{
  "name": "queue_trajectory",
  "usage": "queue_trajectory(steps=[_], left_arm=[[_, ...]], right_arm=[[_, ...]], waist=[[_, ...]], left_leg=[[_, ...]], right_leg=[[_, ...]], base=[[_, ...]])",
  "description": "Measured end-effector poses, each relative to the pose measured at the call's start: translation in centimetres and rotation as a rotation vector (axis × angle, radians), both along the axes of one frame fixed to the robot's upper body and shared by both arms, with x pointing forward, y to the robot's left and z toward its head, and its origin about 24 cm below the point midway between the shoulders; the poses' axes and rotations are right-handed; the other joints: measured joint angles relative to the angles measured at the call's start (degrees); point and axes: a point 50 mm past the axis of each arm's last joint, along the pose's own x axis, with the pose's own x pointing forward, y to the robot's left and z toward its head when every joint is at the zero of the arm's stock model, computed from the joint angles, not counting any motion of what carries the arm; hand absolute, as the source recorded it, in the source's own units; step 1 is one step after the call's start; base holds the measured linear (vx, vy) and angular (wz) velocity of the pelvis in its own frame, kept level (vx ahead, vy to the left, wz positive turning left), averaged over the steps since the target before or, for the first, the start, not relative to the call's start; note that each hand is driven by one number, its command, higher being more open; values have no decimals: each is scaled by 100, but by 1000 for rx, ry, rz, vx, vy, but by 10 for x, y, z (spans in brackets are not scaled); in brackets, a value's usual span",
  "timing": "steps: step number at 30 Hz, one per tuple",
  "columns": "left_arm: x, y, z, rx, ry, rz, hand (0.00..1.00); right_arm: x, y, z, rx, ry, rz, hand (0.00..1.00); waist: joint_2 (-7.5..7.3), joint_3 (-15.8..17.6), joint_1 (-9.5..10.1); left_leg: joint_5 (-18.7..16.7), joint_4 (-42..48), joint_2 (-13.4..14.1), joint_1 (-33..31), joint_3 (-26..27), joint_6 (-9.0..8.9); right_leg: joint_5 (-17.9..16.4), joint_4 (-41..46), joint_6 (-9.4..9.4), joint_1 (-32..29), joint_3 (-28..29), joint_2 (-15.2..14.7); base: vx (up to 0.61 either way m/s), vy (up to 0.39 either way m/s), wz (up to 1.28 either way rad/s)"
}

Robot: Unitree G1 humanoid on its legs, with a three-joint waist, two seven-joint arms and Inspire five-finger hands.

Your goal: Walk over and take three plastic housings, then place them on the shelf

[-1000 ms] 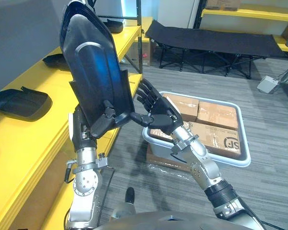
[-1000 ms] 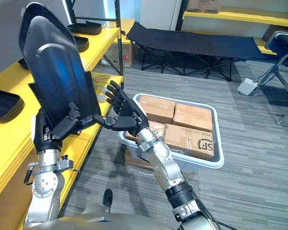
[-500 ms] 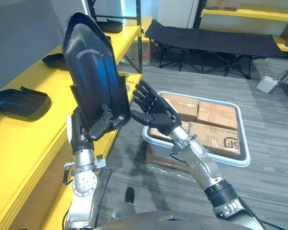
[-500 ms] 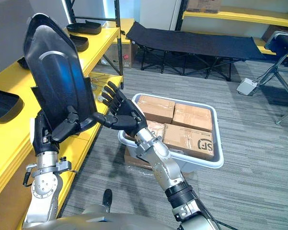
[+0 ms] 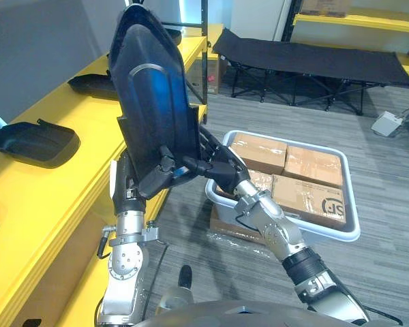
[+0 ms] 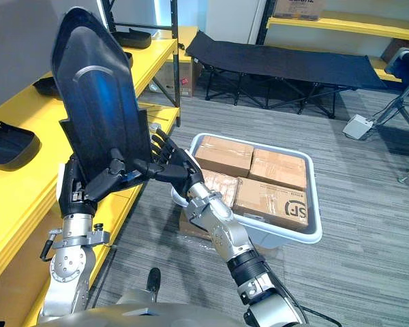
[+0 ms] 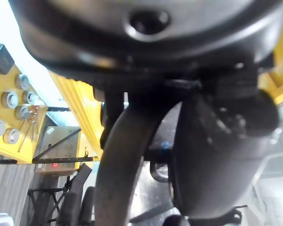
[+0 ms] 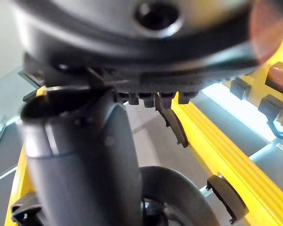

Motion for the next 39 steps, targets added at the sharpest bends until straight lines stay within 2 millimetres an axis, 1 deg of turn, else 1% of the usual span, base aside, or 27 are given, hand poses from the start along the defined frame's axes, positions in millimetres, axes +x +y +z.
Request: queue_trajectory(steps=[2,3,6,16,30,31,33,39], left_arm=[[0,0,0,-10,-2,-8,0],[0,0,0,-24,-2,-9,0],[0,0,0,-35,-3,-9,0],[0,4,0,-47,-2,24,0],[0,5,0,-50,1,10,0],[0,4,0,-53,1,8,100],[0,4,-1,-69,4,2,100],[1,3,-10,-201,79,-76,100]], right_arm=[[1,1,1,0,-3,1,100],[1,1,1,-2,-3,2,0],[5,3,0,-17,0,12,0],[-2,14,-2,-24,-12,99,0],[-1,13,-2,-42,-22,93,0],[-1,13,-2,-42,-23,92,0],[-1,13,-2,-42,-27,89,0],[1,8,-3,-89,-49,58,0]], waist=[[2,1,6],[2,1,5],[3,2,2],[5,3,0],[8,5,-5],[8,5,-7],[9,5,-9],[11,6,-10]], left_leg=[[8,0,-1,-13,-27,1],[9,0,-2,-14,-30,1],[10,0,-1,-15,-35,-1],[22,8,-6,-77,-89,-8],[23,3,-5,-79,-92,-9],[23,3,-5,-79,-92,-9],[23,3,-5,-79,-92,-9],[23,3,-5,-82,-91,-9]], right_leg=[[-7,2,-5,0,-26,4],[-9,3,-8,0,-29,4],[-14,5,-13,0,-30,5],[-24,3,-13,-28,-85,14],[-25,3,-14,-29,-89,14],[-25,2,-14,-30,-89,14],[-25,2,-14,-31,-89,14],[-25,2,-14,-34,-87,14]], base=[[-6,-4,5],[0,0,0],[0,0,0],[-2,-4,1],[0,0,0],[0,0,0],[0,0,0],[0,0,0]])
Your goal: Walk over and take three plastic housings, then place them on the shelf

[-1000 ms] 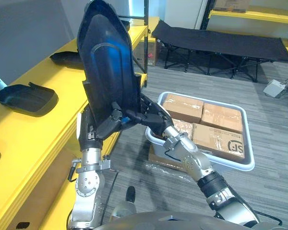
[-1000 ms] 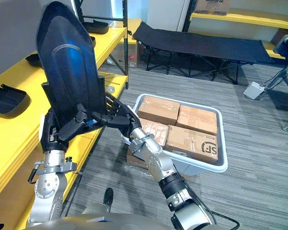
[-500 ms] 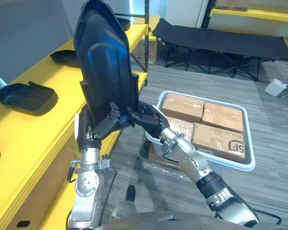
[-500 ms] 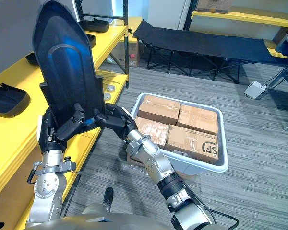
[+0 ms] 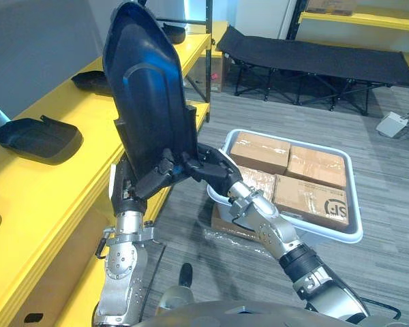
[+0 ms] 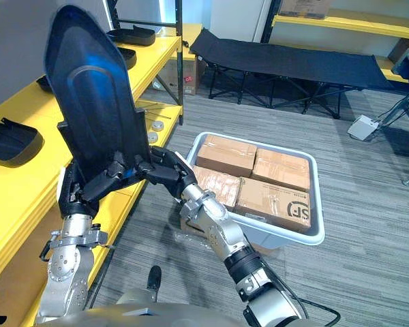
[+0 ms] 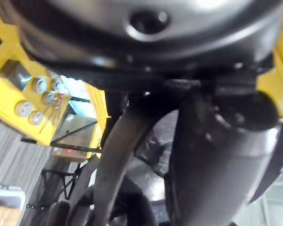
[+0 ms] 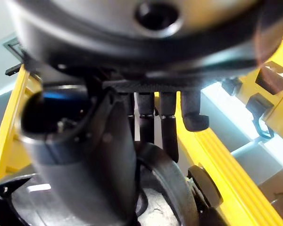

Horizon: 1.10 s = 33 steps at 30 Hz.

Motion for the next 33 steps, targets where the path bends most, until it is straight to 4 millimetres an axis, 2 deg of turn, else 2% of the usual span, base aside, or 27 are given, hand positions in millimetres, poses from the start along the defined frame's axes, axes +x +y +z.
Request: queue_trajectory(steps=[6,9,13,28,33], left_arm=[[-1,-3,-3,-101,4,-90,100],[-1,-14,-2,-164,-19,-191,100],[-1,-17,-3,-215,-21,-238,100],[0,-11,-3,-239,-21,-190,100],[0,-5,-4,-163,14,-124,100]], right_arm=[[4,-8,-1,1,-10,-39,0],[4,-11,-5,-12,7,-52,0],[5,-13,-10,-20,25,-60,0],[3,-12,-11,-19,27,-48,0],[0,-10,-14,-30,29,-35,0]], waist=[[2,1,2],[3,2,-2],[7,1,-17],[9,0,3],[9,0,3]], left_leg=[[0,0,0,1,4,0],[0,0,1,3,14,0],[-2,1,6,6,31,-2],[-7,-1,5,7,40,-7],[-7,2,5,7,40,-7]], right_leg=[[0,-1,0,-2,6,0],[0,-2,0,-7,19,0],[1,-3,0,-15,37,1],[0,-5,0,-15,42,-1],[0,-8,-1,-16,42,-1]], base=[[0,0,0],[0,0,0],[0,0,0],[0,0,0],[0,0,0]])
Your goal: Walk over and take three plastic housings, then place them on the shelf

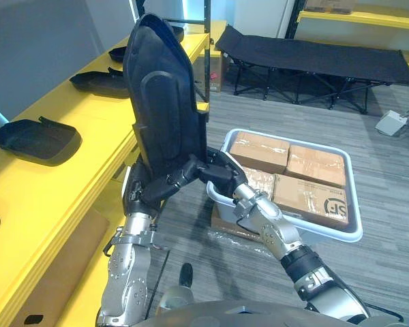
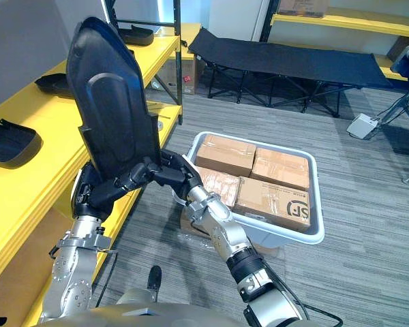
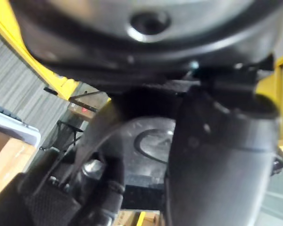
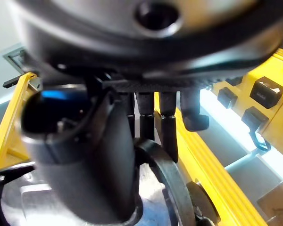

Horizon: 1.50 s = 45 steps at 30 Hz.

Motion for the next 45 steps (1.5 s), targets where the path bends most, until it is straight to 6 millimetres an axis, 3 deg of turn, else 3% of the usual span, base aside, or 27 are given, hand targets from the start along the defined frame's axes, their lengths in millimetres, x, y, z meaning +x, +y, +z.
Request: queue_trajectory(steps=[12,24,35,42,45], left_arm=[[1,12,-8,26,87,41,100],[1,16,-19,-180,110,-26,100],[1,21,-26,-105,131,-70,100],[-1,22,-33,-37,174,-118,100],[-2,30,-32,-29,165,-97,100]], right_arm=[[-7,-1,-8,-35,6,22,0],[-7,-1,-9,-69,-8,31,0],[-7,-4,-8,-123,-65,22,0],[-4,-19,-3,-196,-144,-12,0],[3,-35,10,-192,-196,-97,0]], waist=[[1,-1,0],[8,-5,-3],[35,-17,-5],[46,-17,8],[59,-12,14]], left_leg=[[0,-3,3,5,8,0],[0,-2,5,7,29,0],[-1,-3,5,8,48,1],[-1,9,5,10,49,1],[-1,9,6,16,53,1]], right_leg=[[2,1,3,-3,17,1],[6,1,7,-18,47,-1],[7,5,7,-32,71,-6],[23,7,33,-32,78,-5],[24,13,33,-31,88,-6]], base=[[0,0,0],[0,0,0],[0,0,0],[0,0,0],[0,0,0]])
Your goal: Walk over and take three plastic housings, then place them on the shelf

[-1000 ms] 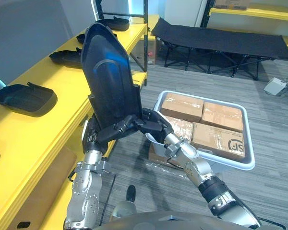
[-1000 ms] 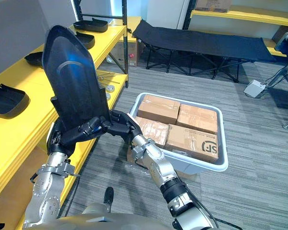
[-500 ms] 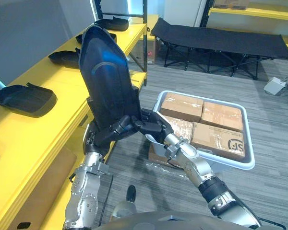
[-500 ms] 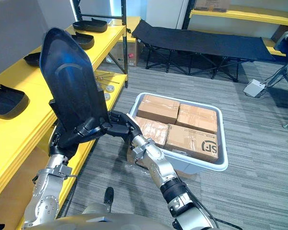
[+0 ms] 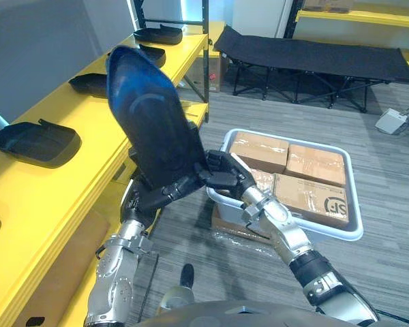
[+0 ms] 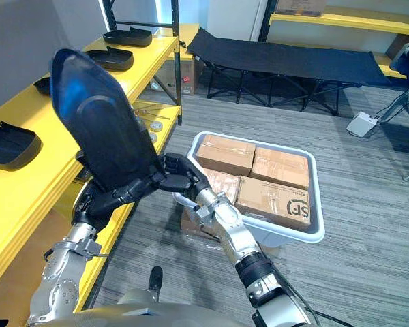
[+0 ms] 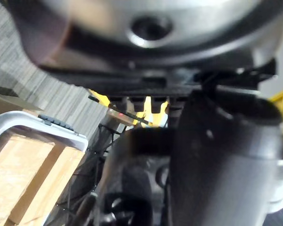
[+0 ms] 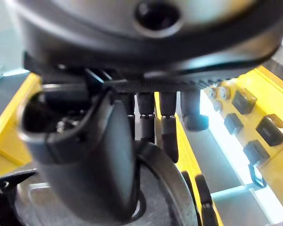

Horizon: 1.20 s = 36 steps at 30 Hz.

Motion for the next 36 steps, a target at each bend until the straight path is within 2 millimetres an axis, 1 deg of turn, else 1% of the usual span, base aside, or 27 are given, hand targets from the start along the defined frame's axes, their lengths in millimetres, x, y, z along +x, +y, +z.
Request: queue_trajectory(steps=[2,4,7,9,15,18,20,23,26,28,31,36], left_arm=[[-1,7,-1,6,2,22,100],[-3,12,-4,6,12,32,100],[-5,13,-5,3,2,4,100],[-5,11,-4,1,-10,-24,100],[-4,7,-3,-13,-31,-69,100],[-4,6,0,-65,-64,-89,100],[-4,5,5,-118,-109,-110,100],[-3,3,14,-137,-158,-129,100],[-3,2,20,-152,-202,-149,100],[-3,3,23,-211,-234,-154,100],[-4,7,25,-257,-272,-140,100],[-5,12,28,-245,-288,-118,100]], right_arm=[[4,-10,12,27,-56,-65,0],[9,-24,28,92,-121,-144,0],[11,-36,40,145,-183,-197,0],[11,-40,42,156,-193,-209,0],[11,-41,43,157,-197,-196,0],[10,-40,43,154,-201,-175,0],[10,-39,43,154,-203,-164,0],[10,-37,42,158,-201,-163,0],[9,-37,41,117,-209,-162,0],[9,-37,39,85,-210,-157,0],[8,-36,36,82,-201,-146,0],[4,-34,31,91,-189,-133,0]], waist=[[17,-2,-2],[44,3,1],[56,-2,-17],[58,-4,-37],[63,-2,-40],[64,-1,-31],[65,0,-28],[67,1,-33],[68,2,-34],[67,2,-34],[66,3,-33],[47,15,-19]], left_leg=[[-1,0,1,8,10,1],[-9,-4,2,37,57,8],[-20,-11,2,53,84,7],[-22,-12,4,59,94,6],[-29,-10,5,61,103,3],[-30,-10,4,61,102,6],[-32,-11,2,61,101,9],[-35,-12,0,61,100,9],[-37,-13,-2,61,101,7],[-37,-14,-2,61,98,7],[-38,-14,-7,61,90,7],[-38,-14,-8,55,66,6]], right_leg=[[0,3,0,1,11,-1],[0,9,-1,2,69,-3],[0,9,-2,3,95,-11],[0,7,-2,3,108,-16],[5,-1,7,5,118,-15],[17,-2,28,8,118,-15],[17,-2,28,10,116,-16],[16,-2,27,11,116,-18],[9,-3,19,11,111,-22],[-5,-4,-1,14,97,-24],[-17,-4,-5,24,65,-30],[-36,-2,-9,33,35,-28]], base=[[0,0,-2],[-1,-1,-8],[-6,-6,-6],[-1,-3,-2],[0,-2,-1],[0,0,0],[0,0,0],[0,0,0],[0,0,0],[0,0,0],[0,0,0],[0,0,1]])
